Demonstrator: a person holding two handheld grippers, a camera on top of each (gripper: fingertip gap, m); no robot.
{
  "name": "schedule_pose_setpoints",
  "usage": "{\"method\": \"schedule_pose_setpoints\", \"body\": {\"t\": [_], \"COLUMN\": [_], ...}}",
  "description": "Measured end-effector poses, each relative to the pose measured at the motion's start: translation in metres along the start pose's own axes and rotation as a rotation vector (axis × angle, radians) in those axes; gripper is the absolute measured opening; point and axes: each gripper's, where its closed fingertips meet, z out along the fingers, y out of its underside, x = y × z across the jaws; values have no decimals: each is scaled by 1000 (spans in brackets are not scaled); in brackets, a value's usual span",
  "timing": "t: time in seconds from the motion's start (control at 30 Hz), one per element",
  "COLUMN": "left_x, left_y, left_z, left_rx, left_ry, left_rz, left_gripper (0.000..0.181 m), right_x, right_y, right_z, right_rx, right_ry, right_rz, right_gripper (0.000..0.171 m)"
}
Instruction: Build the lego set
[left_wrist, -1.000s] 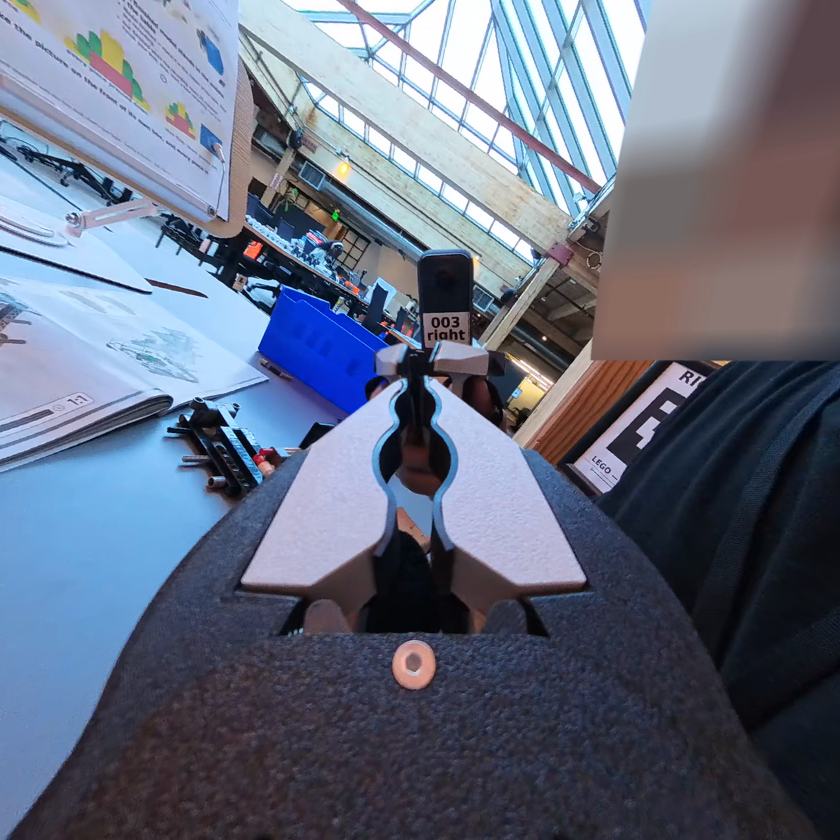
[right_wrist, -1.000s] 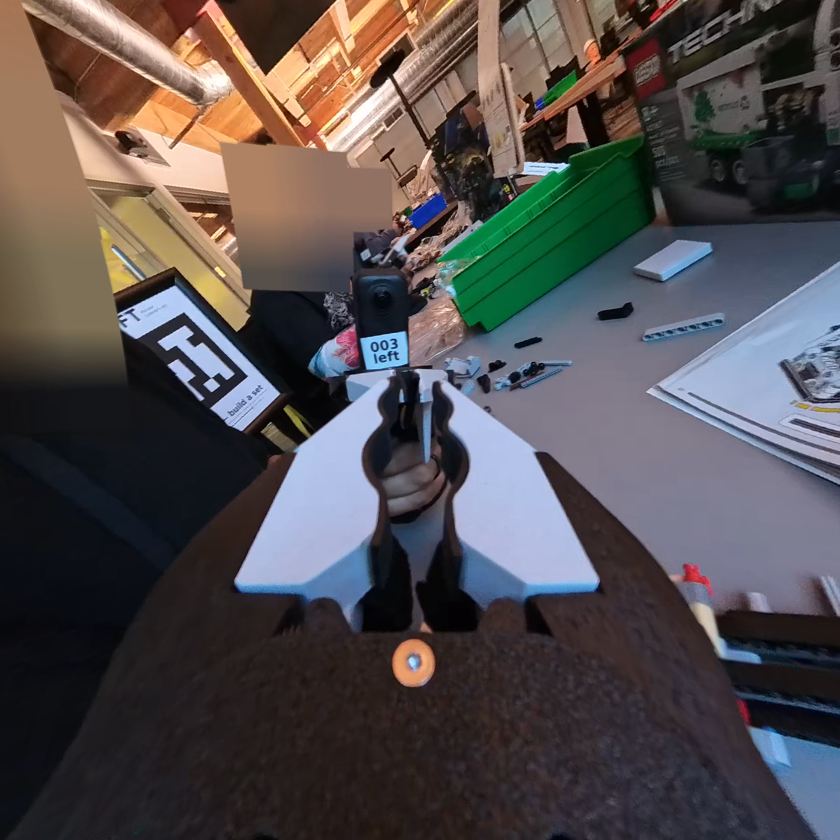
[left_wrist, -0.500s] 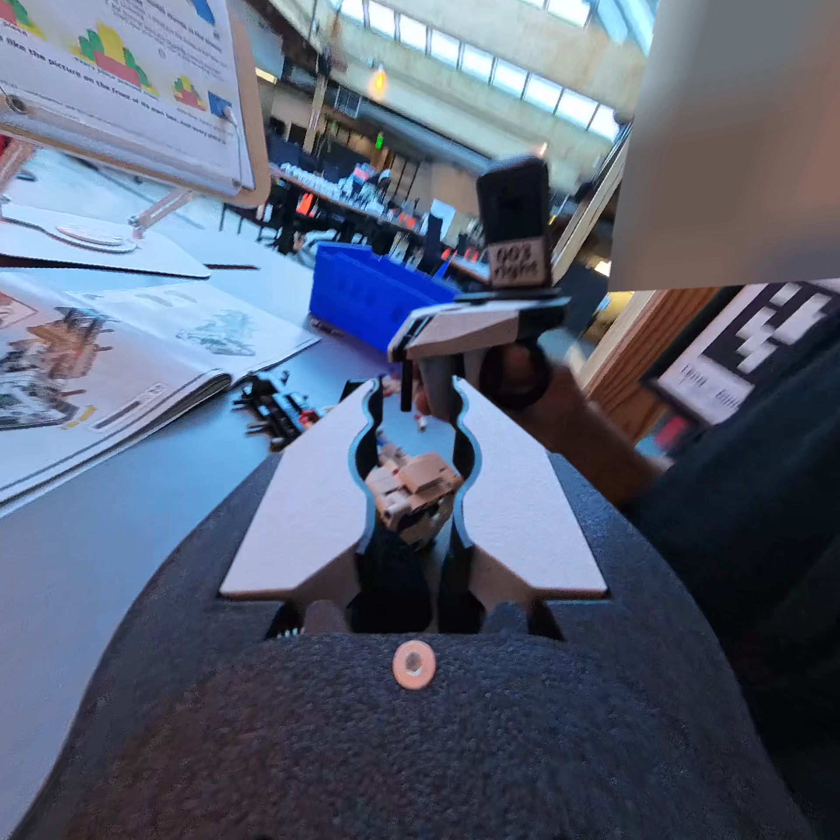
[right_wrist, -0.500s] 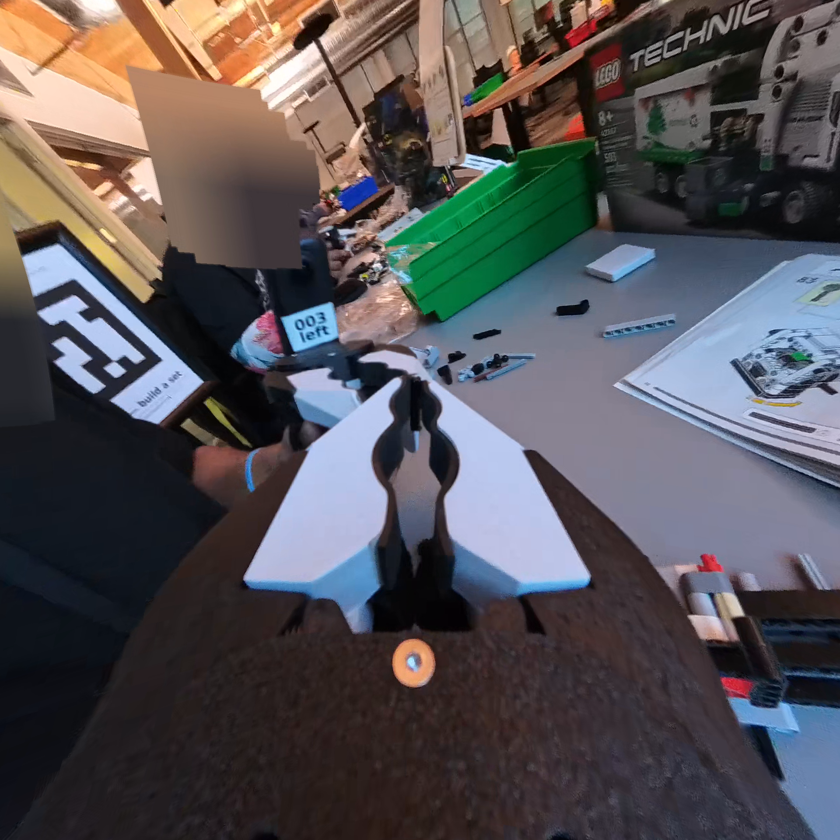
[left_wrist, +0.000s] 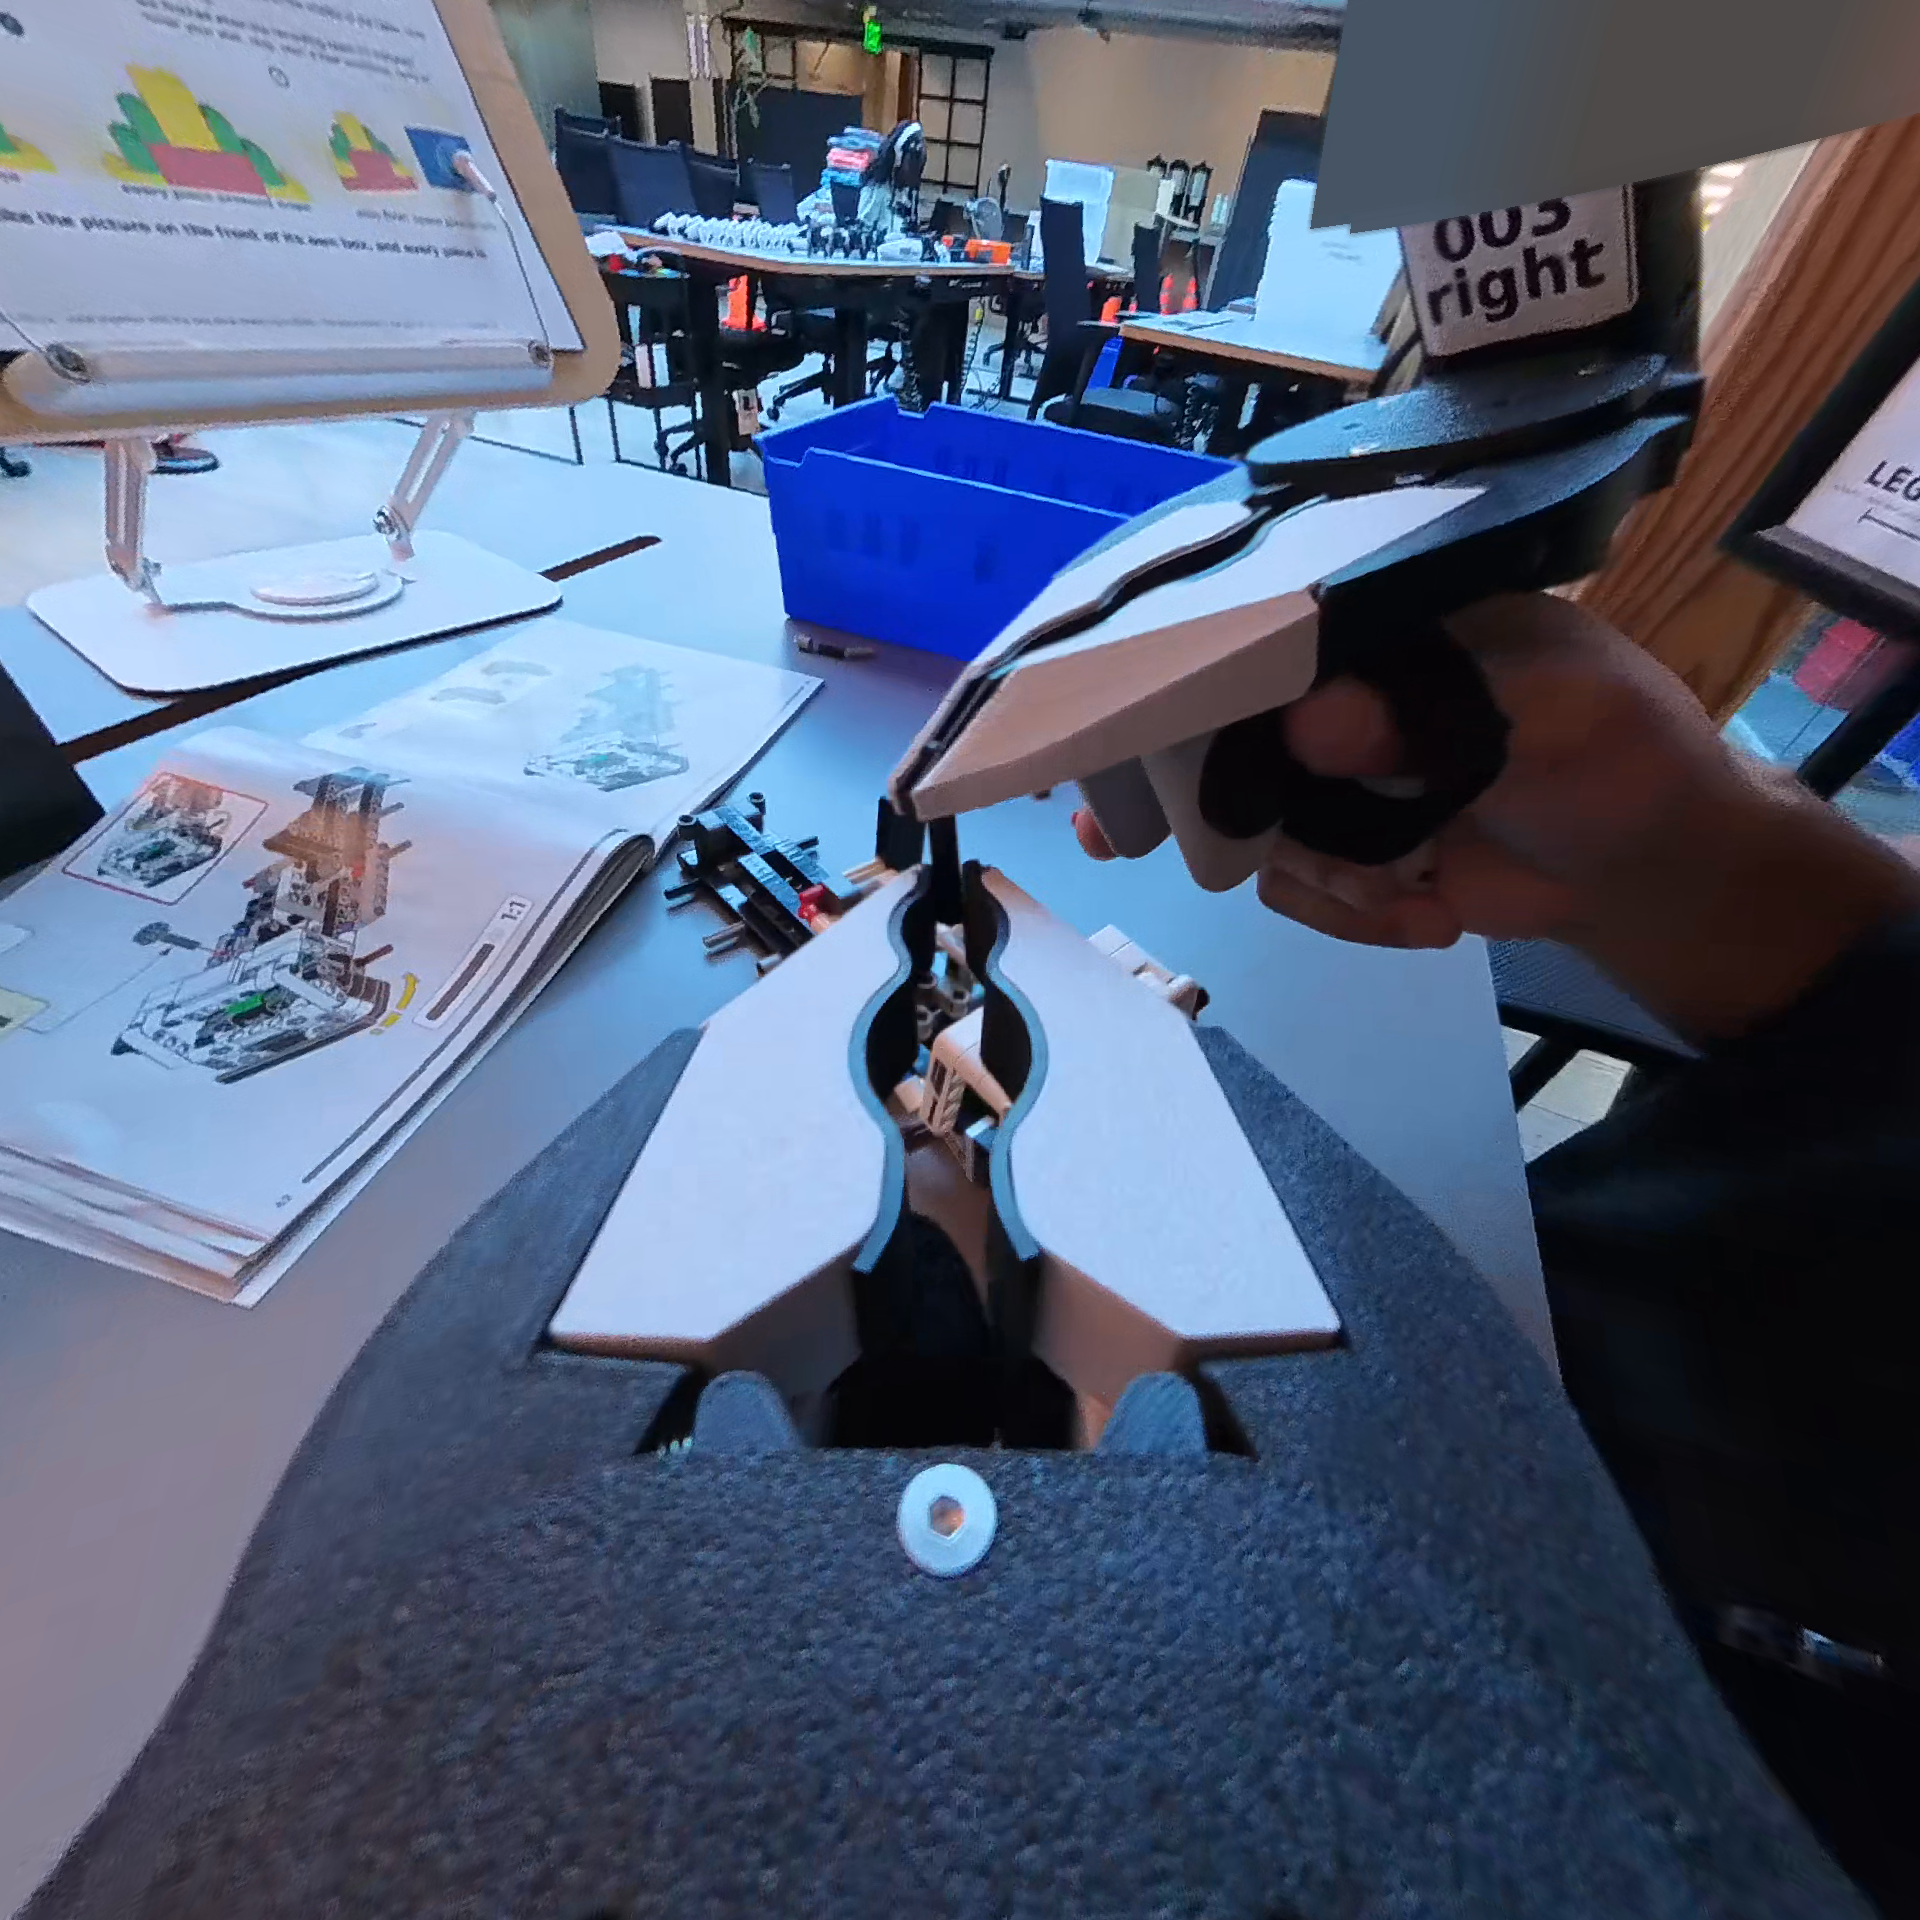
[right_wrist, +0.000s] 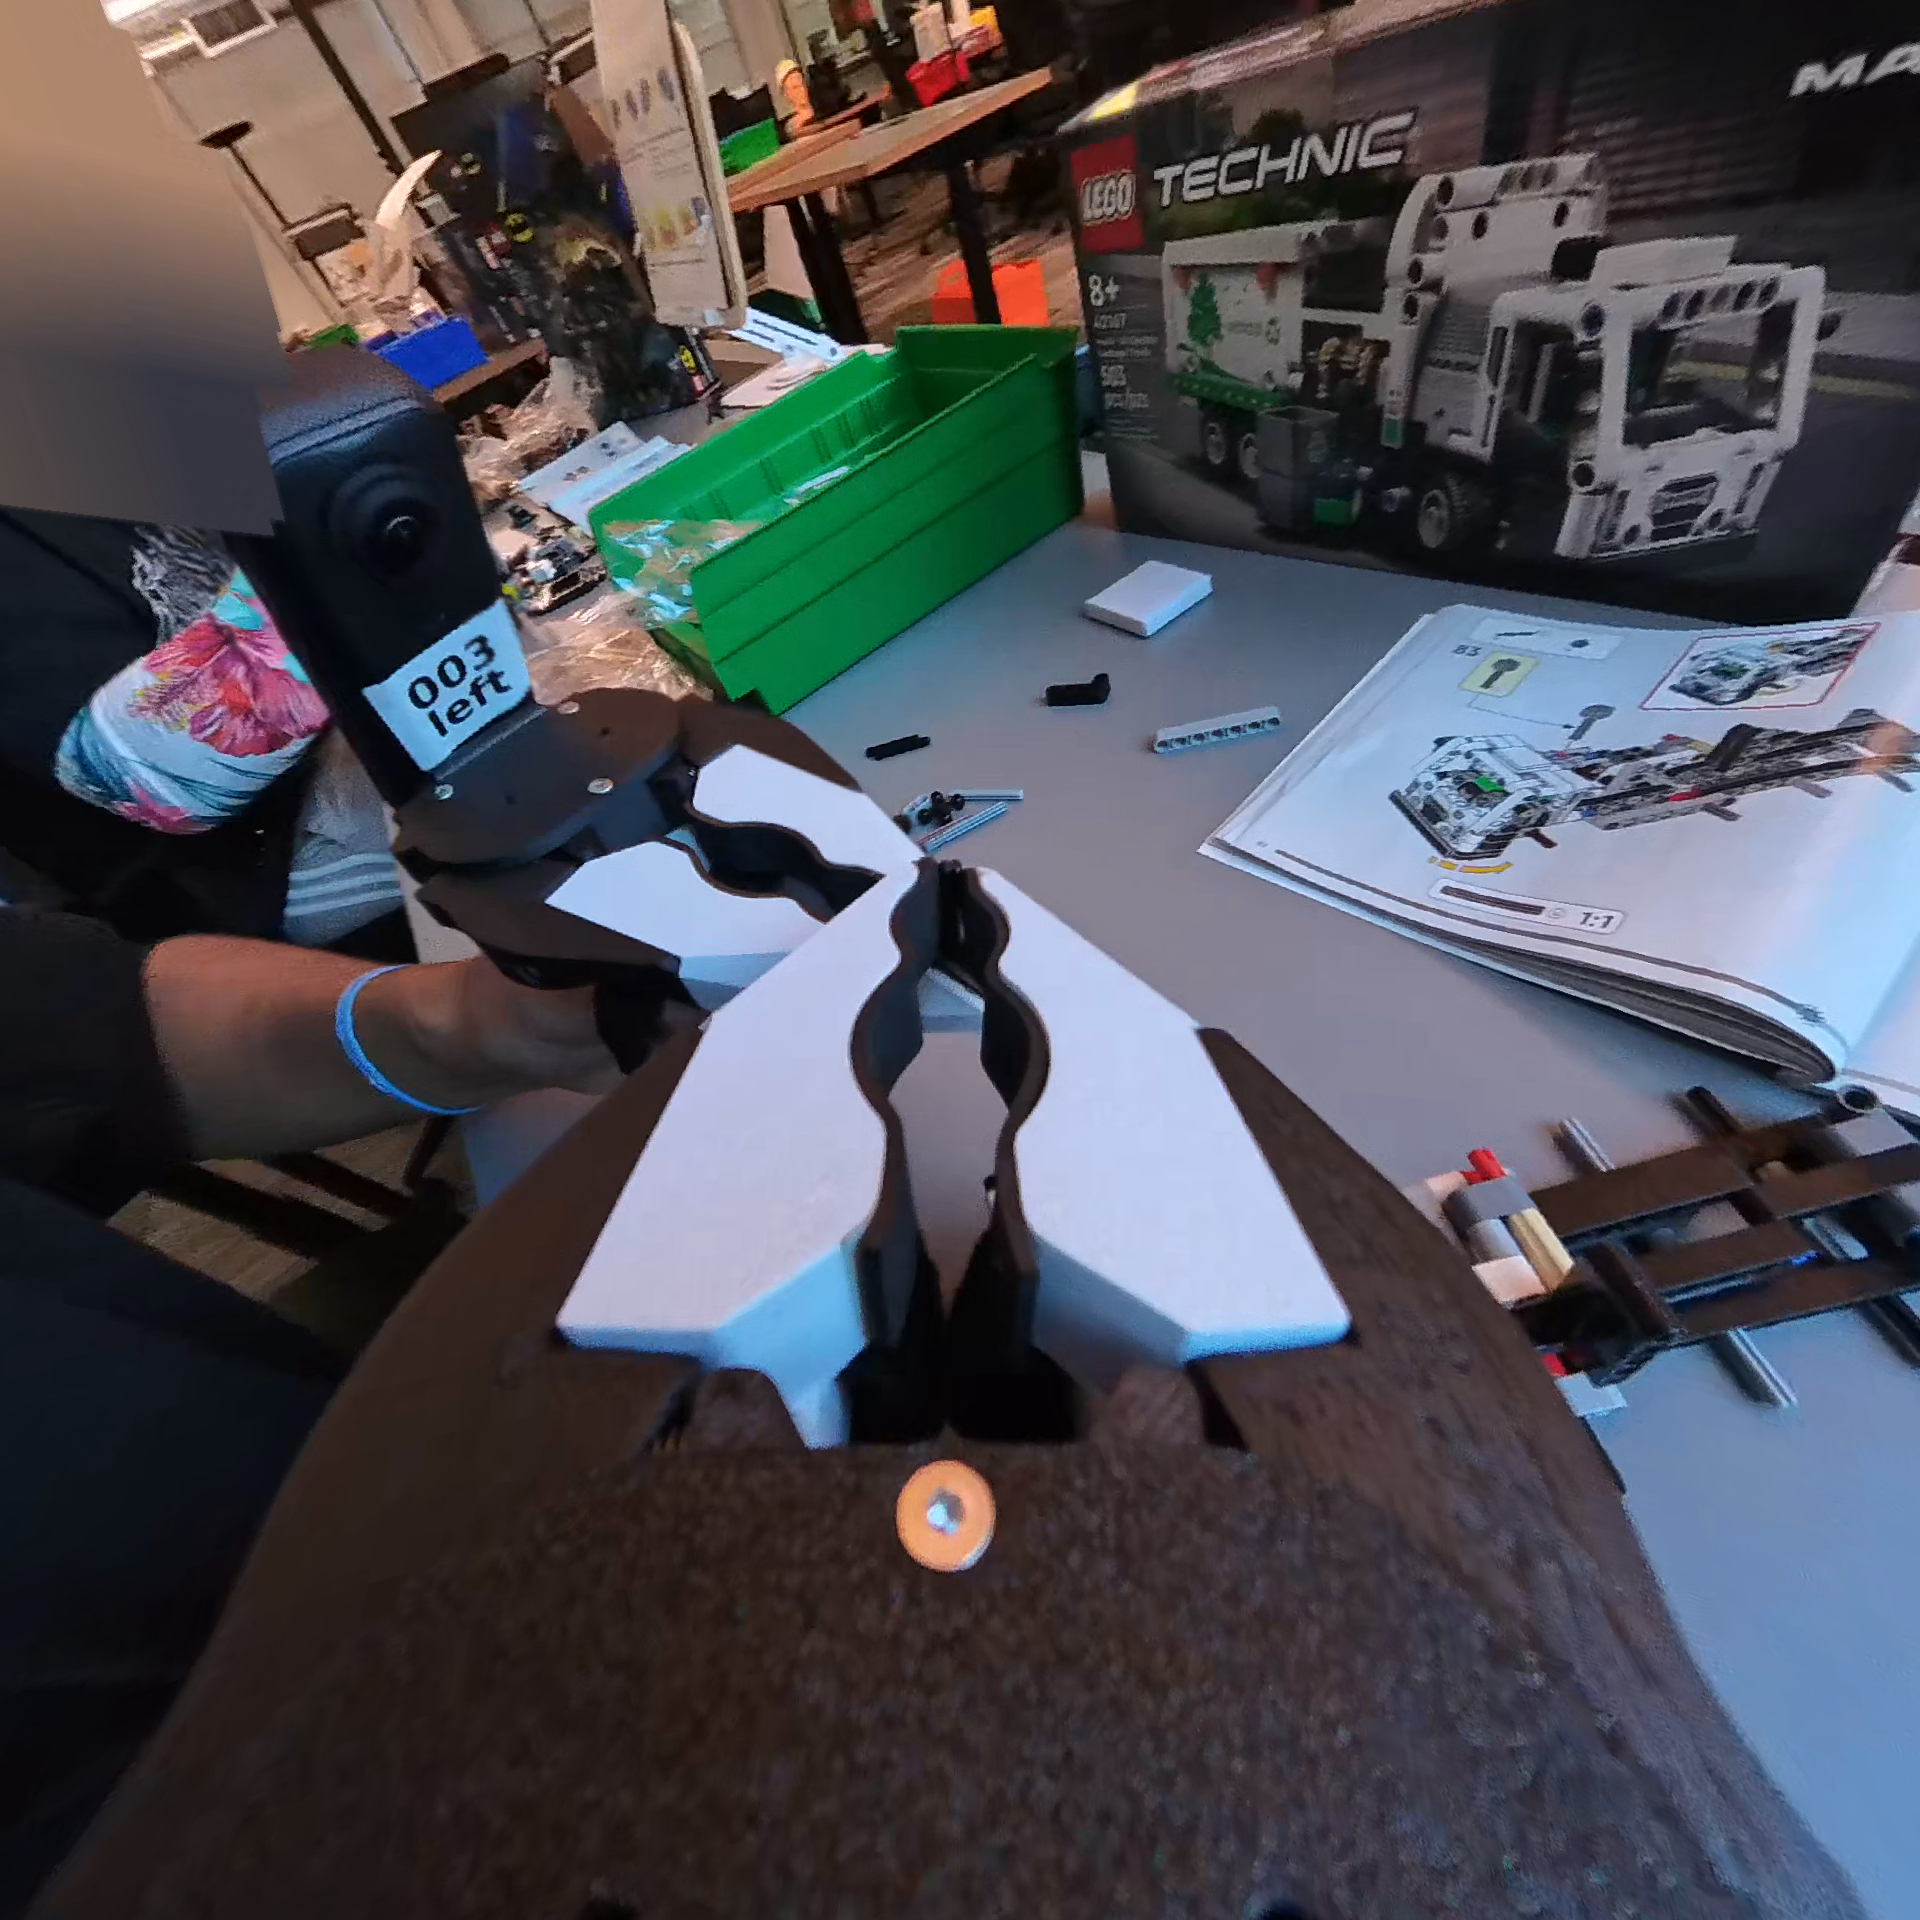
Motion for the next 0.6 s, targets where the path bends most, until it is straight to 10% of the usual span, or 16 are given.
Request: {"method": "schedule_pose_setpoints", "body": {"t": [0.6], "left_x": [5], "left_y": [0], "left_z": [-8], "left_rx": [41], "left_ry": [83], "left_rz": [131], "left_gripper": [1], "right_x": [-10], "right_y": [6], "right_z": [-1], "right_rx": [9], "right_ry": [116], "right_rz": [-55], "right_gripper": [4]}}
